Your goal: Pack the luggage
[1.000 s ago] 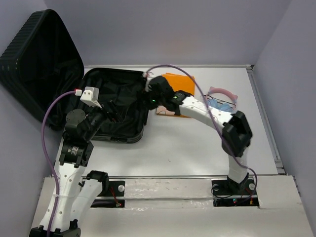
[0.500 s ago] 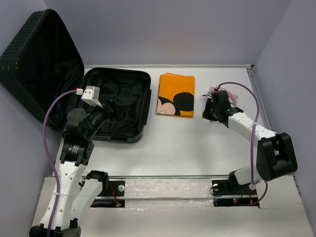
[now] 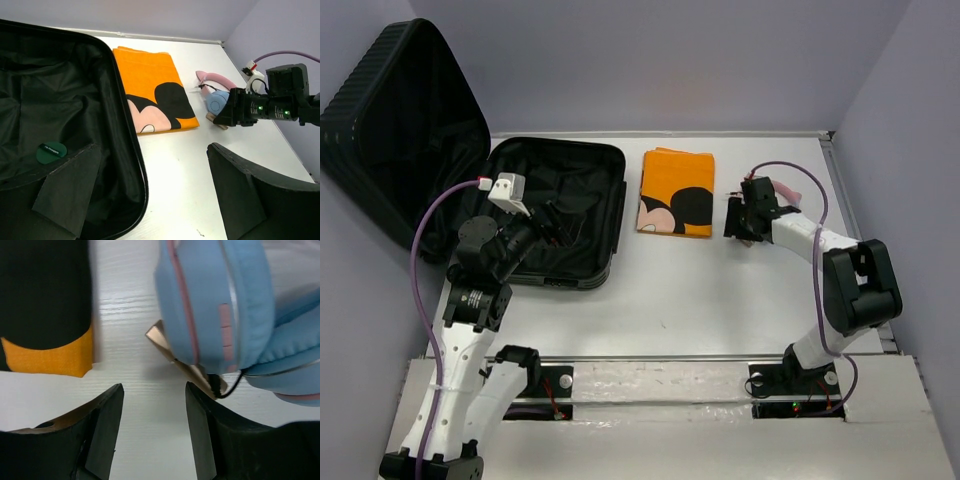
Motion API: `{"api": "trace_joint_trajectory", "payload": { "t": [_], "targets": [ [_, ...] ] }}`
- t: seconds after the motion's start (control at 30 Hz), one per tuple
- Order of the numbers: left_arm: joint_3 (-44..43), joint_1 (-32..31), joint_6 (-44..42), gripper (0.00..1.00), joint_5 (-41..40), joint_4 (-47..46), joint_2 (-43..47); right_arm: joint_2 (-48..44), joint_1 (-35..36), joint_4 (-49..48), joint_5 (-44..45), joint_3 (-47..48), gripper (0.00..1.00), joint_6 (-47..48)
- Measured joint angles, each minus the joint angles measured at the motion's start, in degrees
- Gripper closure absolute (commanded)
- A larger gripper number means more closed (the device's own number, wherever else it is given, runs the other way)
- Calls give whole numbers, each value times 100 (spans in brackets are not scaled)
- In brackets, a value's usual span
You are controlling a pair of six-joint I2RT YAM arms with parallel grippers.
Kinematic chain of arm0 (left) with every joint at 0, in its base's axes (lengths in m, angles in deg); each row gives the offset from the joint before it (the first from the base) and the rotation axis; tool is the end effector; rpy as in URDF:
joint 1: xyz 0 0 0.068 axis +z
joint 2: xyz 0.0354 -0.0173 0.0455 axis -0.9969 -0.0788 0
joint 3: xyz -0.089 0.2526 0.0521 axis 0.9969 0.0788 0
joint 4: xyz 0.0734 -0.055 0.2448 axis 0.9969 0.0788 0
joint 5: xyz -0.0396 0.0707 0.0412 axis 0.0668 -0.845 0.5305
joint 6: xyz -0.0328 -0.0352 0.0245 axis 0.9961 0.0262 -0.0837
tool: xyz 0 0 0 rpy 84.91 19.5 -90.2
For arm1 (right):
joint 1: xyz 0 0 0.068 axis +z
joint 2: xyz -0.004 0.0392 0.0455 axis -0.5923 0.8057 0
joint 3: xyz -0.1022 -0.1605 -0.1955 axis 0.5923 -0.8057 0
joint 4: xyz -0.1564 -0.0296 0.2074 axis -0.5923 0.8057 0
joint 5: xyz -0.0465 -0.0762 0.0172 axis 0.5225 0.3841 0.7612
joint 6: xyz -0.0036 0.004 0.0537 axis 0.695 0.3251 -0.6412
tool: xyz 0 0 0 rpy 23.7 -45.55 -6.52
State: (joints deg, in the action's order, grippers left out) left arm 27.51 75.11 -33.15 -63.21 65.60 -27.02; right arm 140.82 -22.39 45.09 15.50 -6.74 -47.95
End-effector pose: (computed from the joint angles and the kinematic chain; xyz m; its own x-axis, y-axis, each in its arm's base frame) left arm 0.1500 -0.0405 0.3737 -0.1354 -0.2775 -0.9511 0.5055 0.8063 -0.3072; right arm 0.3233 0.0759 0.1916 -0.7885 0.1401 -0.5989 0.0950 0.9898 0.1066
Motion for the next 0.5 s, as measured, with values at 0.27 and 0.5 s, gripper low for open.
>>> {"api": "trace_joint_trajectory", "payload": {
  "t": [0.27, 0.5],
  "targets": [
    [149, 2, 409, 1, 125, -140, -190, 321, 422, -396, -885, 463, 40, -203],
    [514, -162, 863, 1, 715, -610, -608, 1333, 503, -752, -1008, 942, 58, -546]
  ]
}}
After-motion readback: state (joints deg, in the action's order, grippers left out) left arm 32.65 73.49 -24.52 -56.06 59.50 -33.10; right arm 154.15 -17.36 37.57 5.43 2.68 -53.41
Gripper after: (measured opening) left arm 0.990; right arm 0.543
